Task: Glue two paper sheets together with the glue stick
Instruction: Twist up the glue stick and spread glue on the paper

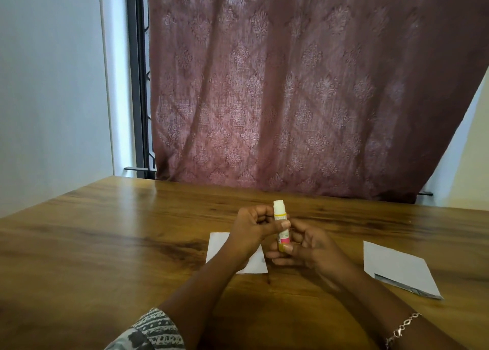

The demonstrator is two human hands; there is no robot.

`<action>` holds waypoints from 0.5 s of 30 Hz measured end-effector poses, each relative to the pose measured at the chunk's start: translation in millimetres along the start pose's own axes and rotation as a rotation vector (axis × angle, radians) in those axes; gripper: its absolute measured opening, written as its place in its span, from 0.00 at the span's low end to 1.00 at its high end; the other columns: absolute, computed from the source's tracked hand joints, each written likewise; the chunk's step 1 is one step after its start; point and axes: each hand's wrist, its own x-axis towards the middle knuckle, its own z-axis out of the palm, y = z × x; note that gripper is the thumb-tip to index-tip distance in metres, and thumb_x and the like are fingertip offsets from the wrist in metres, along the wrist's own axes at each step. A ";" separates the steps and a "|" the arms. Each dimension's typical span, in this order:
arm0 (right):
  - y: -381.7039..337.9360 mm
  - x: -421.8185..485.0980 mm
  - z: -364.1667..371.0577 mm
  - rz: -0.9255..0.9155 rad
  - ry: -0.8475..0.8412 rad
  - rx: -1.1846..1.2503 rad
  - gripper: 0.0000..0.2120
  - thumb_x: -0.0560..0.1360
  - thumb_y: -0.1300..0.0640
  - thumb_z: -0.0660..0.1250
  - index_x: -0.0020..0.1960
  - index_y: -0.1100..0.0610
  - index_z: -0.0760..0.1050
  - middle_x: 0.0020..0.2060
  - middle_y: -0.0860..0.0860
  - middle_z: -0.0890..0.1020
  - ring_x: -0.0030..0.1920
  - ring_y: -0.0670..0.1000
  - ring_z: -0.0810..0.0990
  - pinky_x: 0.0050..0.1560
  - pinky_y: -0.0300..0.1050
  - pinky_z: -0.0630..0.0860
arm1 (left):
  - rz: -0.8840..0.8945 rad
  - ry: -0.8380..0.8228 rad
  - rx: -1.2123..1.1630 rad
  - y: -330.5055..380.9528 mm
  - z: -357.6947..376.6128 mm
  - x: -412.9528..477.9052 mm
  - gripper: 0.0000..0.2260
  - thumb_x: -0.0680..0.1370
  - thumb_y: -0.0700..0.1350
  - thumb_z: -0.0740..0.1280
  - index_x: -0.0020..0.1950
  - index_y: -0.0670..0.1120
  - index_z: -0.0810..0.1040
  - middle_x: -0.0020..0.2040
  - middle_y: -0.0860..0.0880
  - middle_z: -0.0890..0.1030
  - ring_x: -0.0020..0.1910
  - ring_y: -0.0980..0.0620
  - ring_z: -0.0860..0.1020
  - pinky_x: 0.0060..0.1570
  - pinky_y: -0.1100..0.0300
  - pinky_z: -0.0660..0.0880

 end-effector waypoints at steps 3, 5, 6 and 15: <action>4.1 0.3 4.4 -0.032 -0.004 -0.047 0.16 0.70 0.65 0.69 0.55 0.52 0.74 0.42 0.50 0.83 0.41 0.50 0.83 0.41 0.44 0.82 | -0.011 0.019 0.001 -0.6 0.4 0.5 0.04 0.70 0.33 0.70 0.43 0.38 0.78 0.33 0.47 0.76 0.25 0.63 0.75 0.26 0.74 0.69; 7.7 1.4 6.3 -0.049 0.029 -0.132 0.18 0.65 0.61 0.73 0.53 0.49 0.75 0.39 0.46 0.83 0.41 0.46 0.82 0.38 0.43 0.79 | -0.024 0.033 0.011 -2.1 0.6 1.6 0.07 0.69 0.34 0.71 0.45 0.35 0.77 0.34 0.46 0.76 0.26 0.63 0.75 0.27 0.73 0.70; 8.5 1.9 6.7 -0.051 0.053 -0.175 0.19 0.64 0.60 0.74 0.52 0.48 0.76 0.38 0.45 0.82 0.39 0.44 0.81 0.37 0.43 0.77 | -0.025 0.037 0.017 -3.0 0.9 2.2 0.09 0.69 0.34 0.72 0.46 0.33 0.77 0.34 0.46 0.76 0.26 0.62 0.75 0.27 0.73 0.70; 1.2 -0.5 1.5 -0.042 0.006 -0.001 0.19 0.71 0.74 0.62 0.58 0.57 0.72 0.40 0.58 0.80 0.36 0.53 0.84 0.38 0.43 0.82 | 0.003 -0.007 -0.025 3.6 -1.0 -1.3 0.07 0.71 0.31 0.68 0.49 0.33 0.78 0.32 0.50 0.78 0.25 0.65 0.75 0.26 0.76 0.68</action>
